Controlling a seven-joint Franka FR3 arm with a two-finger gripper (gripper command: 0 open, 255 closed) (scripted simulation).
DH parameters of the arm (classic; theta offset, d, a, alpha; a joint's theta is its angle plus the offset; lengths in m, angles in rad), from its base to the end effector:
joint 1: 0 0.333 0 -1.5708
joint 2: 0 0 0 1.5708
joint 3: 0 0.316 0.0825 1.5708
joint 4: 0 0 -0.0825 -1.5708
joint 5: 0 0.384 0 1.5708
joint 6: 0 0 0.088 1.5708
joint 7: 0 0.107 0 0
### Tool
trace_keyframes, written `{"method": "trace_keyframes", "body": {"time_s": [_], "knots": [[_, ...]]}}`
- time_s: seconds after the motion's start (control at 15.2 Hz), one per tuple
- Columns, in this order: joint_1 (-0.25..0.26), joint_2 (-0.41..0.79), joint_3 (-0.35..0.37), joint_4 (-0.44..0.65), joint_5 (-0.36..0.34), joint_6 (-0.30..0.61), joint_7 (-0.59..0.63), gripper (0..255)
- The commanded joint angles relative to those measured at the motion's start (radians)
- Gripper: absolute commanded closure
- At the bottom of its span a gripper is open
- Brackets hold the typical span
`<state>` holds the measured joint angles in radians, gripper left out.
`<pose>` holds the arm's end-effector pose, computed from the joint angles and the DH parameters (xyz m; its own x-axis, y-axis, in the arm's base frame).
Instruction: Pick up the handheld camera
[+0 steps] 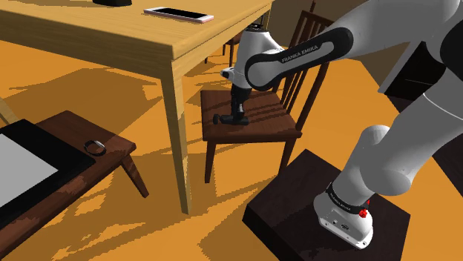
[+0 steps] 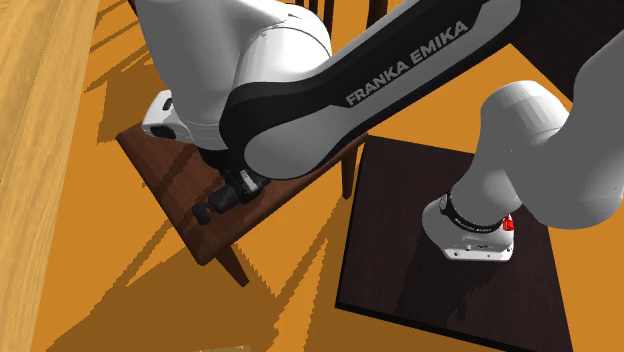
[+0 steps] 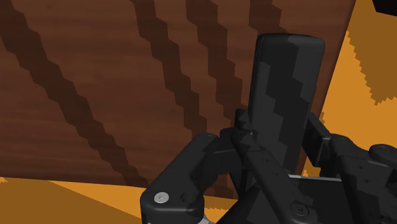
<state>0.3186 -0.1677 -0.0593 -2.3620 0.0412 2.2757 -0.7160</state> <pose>0.4686 0.1251 0.4015 0.5784 0.8109 0.0890 0.8129 -0.5820 0.0200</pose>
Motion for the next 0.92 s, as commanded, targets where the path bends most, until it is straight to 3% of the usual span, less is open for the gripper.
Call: {"method": "trace_keyframes", "body": {"time_s": [0.0, 0.26, 0.86], "knots": [[0.0, 0.0, 0.0, 0.0, 0.0, 0.0, 0.0, 255], [0.0, 0.0, 0.0, 0.001, 0.0, -0.001, 0.0, 255], [-0.001, -0.052, 0.002, 0.075, -0.007, -0.127, 0.008, 255]]}}
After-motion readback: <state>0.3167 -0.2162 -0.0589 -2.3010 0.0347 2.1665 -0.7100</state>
